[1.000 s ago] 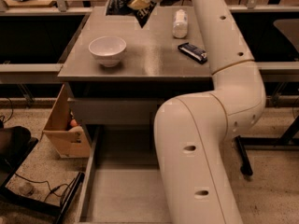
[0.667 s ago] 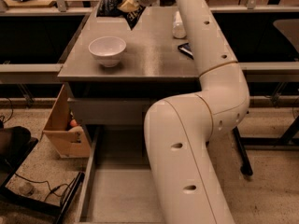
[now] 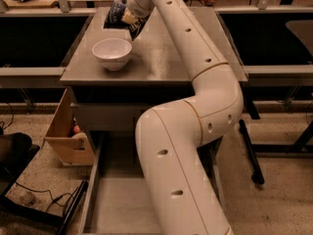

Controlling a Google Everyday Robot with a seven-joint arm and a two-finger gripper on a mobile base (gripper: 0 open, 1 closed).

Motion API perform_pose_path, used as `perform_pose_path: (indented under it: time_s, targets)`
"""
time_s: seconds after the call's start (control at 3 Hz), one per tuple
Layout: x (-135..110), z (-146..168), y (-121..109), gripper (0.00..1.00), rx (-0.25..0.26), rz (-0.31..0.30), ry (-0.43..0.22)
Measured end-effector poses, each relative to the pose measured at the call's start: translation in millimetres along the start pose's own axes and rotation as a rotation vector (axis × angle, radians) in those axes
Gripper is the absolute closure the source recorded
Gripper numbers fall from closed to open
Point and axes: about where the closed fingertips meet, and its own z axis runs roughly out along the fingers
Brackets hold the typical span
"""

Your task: Pick blue chip bag from middle drawer and place on counter

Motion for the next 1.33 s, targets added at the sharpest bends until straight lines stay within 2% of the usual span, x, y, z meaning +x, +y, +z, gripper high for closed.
perform_pose_path:
  time_s: [0.33, 0.67, 1.0, 1.33]
  targets:
    - [27.6, 15.1, -3.3, 1.0, 0.038, 0.067, 0.102]
    - [31.9, 17.5, -3.3, 0.86, 0.043, 0.087, 0.117]
    - [31.9, 17.6, -3.2, 0.54, 0.043, 0.087, 0.117]
    - [31.9, 17.6, -3.2, 0.32, 0.043, 0.087, 0.117]
